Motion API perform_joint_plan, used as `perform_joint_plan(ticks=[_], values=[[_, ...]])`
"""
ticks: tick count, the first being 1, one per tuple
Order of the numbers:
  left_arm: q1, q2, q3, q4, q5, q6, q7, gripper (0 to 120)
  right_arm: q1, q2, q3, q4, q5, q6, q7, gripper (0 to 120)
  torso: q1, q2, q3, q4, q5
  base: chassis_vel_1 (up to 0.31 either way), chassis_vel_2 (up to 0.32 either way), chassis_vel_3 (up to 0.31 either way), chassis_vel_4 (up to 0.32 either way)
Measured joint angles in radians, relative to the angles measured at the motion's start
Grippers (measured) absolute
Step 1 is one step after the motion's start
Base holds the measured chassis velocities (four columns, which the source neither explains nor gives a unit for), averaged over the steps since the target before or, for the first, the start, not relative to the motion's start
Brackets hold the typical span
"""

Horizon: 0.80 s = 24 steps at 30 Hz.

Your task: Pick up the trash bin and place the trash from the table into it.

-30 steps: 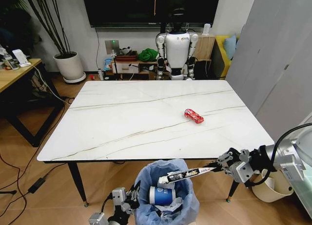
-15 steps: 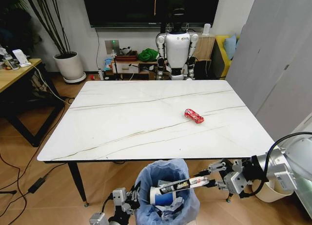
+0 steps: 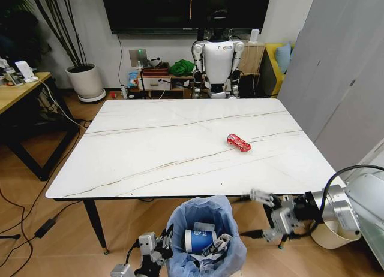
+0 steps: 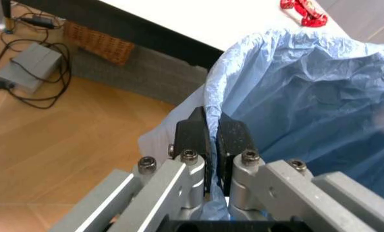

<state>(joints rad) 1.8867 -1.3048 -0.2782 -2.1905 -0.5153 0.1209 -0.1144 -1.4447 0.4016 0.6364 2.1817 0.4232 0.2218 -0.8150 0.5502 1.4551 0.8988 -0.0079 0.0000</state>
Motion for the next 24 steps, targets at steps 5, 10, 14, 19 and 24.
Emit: perform_joint_plan(ticks=[5,10,14,19,24], values=[[0.04,0.004,-0.029,-0.025,0.009,-0.008,0.008,0,0.063,0.044,-0.109,-0.073,0.131,-0.029,0.247,100,0.0,0.0,0.0,0.0001,0.0004,0.0,0.0,0.0,0.0],[0.069,0.008,-0.063,-0.053,0.011,-0.012,0.013,0,0.151,0.067,-0.205,-0.174,0.237,-0.029,0.464,100,0.0,0.0,0.0,-0.0001,0.0,0.0,0.0,0.0,0.0],[0.088,0.007,-0.077,-0.062,0.019,-0.014,0.015,0,0.253,0.093,-0.292,-0.241,0.299,-0.087,0.544,100,0.0,0.0,0.0,0.0001,0.0002,0.0,0.0,0.0,0.0],[0.091,0.039,-0.086,-0.065,0.012,-0.011,0.014,0,0.298,0.137,-0.325,-0.308,0.348,-0.158,0.611,100,0.0,0.0,0.0,-0.0002,0.0,0.0,0.0,0.0,0.0],[0.094,0.066,-0.104,-0.077,-0.006,-0.004,0.011,0,0.339,0.144,-0.361,-0.384,0.388,-0.193,0.644,100,0.0,0.0,0.0,-0.0002,-0.0002,0.0,0.0,0.0,0.0]])
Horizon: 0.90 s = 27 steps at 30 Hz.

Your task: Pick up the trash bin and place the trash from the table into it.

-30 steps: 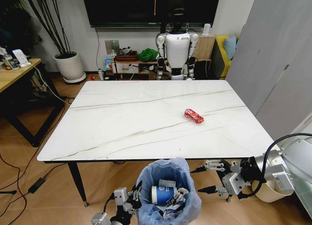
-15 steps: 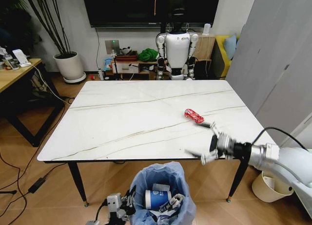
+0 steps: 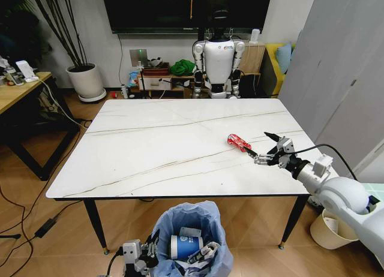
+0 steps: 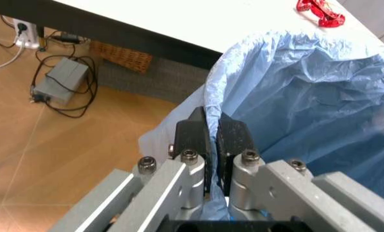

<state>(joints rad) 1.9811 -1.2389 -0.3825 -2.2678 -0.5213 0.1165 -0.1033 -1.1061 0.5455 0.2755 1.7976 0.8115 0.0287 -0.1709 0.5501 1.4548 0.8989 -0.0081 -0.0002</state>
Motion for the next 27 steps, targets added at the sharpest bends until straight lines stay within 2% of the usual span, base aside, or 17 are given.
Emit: perform_joint_plan(ticks=[6,9,21,27], values=[[0.015,-0.002,-0.017,-0.009,-0.001,-0.001,0.001,0,0.071,0.011,-0.07,-0.103,0.012,-0.021,-0.008,100,0.0,0.0,0.0,0.0001,0.0002,0.0,0.0,0.0,0.0],[0.021,-0.007,-0.037,-0.014,-0.001,-0.002,0.002,0,0.159,0.055,-0.153,-0.188,0.017,-0.036,-0.027,100,0.0,0.0,0.0,0.0002,0.0004,0.0,0.0,0.0,0.0],[0.039,-0.021,-0.072,-0.017,-0.004,-0.004,0.002,0,0.43,0.208,-0.36,-0.404,0.015,-0.037,-0.079,100,0.0,0.0,0.0,0.0005,0.0,0.0,0.0,0.0,0.0],[0.04,-0.026,-0.081,-0.017,-0.009,-0.005,0.002,0,0.483,0.246,-0.413,-0.475,0.008,-0.027,-0.103,100,0.0,0.0,0.0,0.0003,0.0,0.0,0.0,0.0,0.0]])
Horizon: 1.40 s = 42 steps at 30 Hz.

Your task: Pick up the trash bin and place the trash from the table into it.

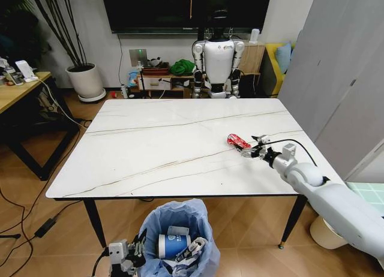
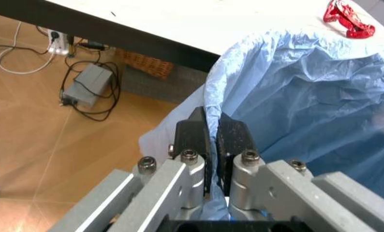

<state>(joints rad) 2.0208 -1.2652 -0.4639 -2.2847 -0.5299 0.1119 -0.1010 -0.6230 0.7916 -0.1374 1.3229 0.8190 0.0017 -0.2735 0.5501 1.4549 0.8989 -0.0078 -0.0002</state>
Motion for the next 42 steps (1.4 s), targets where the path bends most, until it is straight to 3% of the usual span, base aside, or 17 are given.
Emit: perform_joint_plan(ticks=[17,42], values=[[0.006,-0.017,-0.002,0.002,0.005,-0.004,0.001,0,0.084,0.081,-0.04,-0.246,-0.062,0.029,-0.049,100,0.0,0.0,0.0,-0.0002,0.0002,0.0,0.0,0.0,0.0],[0.012,-0.025,0.001,0.006,0.015,-0.01,0.004,0,0.105,0.107,-0.048,-0.33,-0.076,0.038,-0.086,98,0.0,0.0,0.0,-0.0001,0.0003,0.0,0.0,0.0,0.0]])
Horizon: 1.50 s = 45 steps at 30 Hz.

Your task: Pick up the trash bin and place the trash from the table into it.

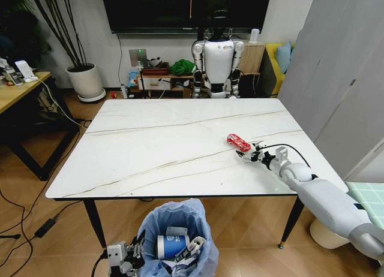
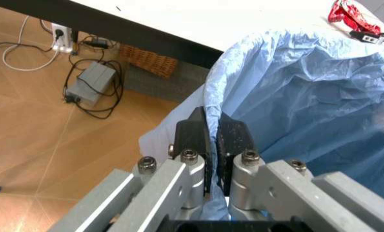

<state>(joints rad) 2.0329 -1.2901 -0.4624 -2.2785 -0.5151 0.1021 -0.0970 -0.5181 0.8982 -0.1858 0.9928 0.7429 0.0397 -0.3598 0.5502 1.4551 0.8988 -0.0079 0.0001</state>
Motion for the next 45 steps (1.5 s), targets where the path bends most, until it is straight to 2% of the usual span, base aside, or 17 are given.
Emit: perform_joint_plan(ticks=[1,9,10,13,17,26,30,33,34,37,39,41,42,45], values=[[0.0,0.0,0.0,0.0,0.0,0.0,0.0,0,0.0,0.0,0.0,0.0,0.0,0.0,0.0,98,0.0,0.0,0.0,0.0,0.0,0.0,0.0,0.0,0.0],[-0.002,0.002,0.003,0.006,0.0,-0.001,0.0,0,0.011,0.005,-0.001,-0.011,0.005,0.001,-0.003,69,0.0,0.0,0.0,0.0,-0.0001,0.0,0.0,0.0,0.0],[-0.002,0.002,0.003,0.006,0.0,-0.001,0.0,0,0.011,0.005,-0.001,-0.011,0.005,0.001,-0.003,69,0.0,0.0,0.0,0.0,-0.0001,0.0,0.0,0.0,0.0],[-0.004,0.007,0.002,0.006,-0.004,-0.001,0.0,0,0.012,0.007,-0.003,-0.019,0.005,0.001,-0.007,52,0.0,0.0,0.0,0.0,-0.0001,0.0,0.0,0.0,0.0],[-0.008,0.012,0.0,0.007,-0.01,-0.001,0.0,0,0.011,0.007,-0.003,-0.02,0.004,0.001,-0.009,46,0.0,0.0,0.0,0.0,-0.0002,0.0,0.0,0.0,0.0],[-0.019,0.021,0.002,0.013,-0.021,0.001,-0.002,0,0.003,-0.002,0.003,-0.004,0.007,0.0,-0.018,46,0.0,0.0,0.0,0.0001,0.0002,0.0,0.0,0.0,0.0],[-0.025,0.029,0.011,0.017,-0.024,0.002,-0.005,0,-0.015,-0.045,0.033,0.083,0.029,-0.006,-0.027,46,0.0,0.0,0.0,0.0003,0.0003,0.0,0.0,0.0,0.0],[-0.027,0.039,0.045,0.019,-0.014,-0.001,-0.008,0,-0.089,-0.168,0.113,0.295,0.071,-0.027,-0.034,46,0.0,0.0,0.0,0.0005,0.0003,0.0,0.0,0.0,0.0],[-0.027,0.039,0.045,0.019,-0.014,-0.001,-0.008,0,-0.089,-0.168,0.113,0.295,0.071,-0.027,-0.034,46,0.0,0.0,0.0,0.0005,0.0003,0.0,0.0,0.0,0.0],[-0.038,0.048,0.069,0.024,-0.011,-0.001,-0.01,0,-0.14,-0.262,0.163,0.408,0.083,-0.022,-0.045,46,0.0,0.0,0.0,-0.0005,-0.0012,0.0,0.0,0.0,0.0],[-0.04,0.049,0.072,0.025,-0.01,-0.001,-0.011,0,-0.147,-0.274,0.169,0.422,0.085,-0.021,-0.046,46,0.0,0.0,0.0,-0.0007,-0.0018,0.0,0.0,0.0,0.0],[-0.049,0.06,0.095,0.031,-0.007,0.0,-0.017,0,-0.207,-0.346,0.225,0.507,0.099,-0.021,-0.052,46,0.0,0.0,0.0,-0.0002,0.0013,0.0,0.0,0.0,0.0],[-0.049,0.06,0.095,0.031,-0.007,0.0,-0.017,0,-0.207,-0.346,0.225,0.507,0.099,-0.021,-0.052,46,0.0,0.0,0.0,-0.0002,0.0013,0.0,0.0,0.0,0.0],[-0.049,0.061,0.107,0.035,0.005,-0.004,-0.019,0,-0.301,-0.439,0.3,0.631,0.111,-0.022,-0.067,46,0.0,0.0,0.0,-0.0011,-0.0015,0.0,0.0,0.0,0.0]])
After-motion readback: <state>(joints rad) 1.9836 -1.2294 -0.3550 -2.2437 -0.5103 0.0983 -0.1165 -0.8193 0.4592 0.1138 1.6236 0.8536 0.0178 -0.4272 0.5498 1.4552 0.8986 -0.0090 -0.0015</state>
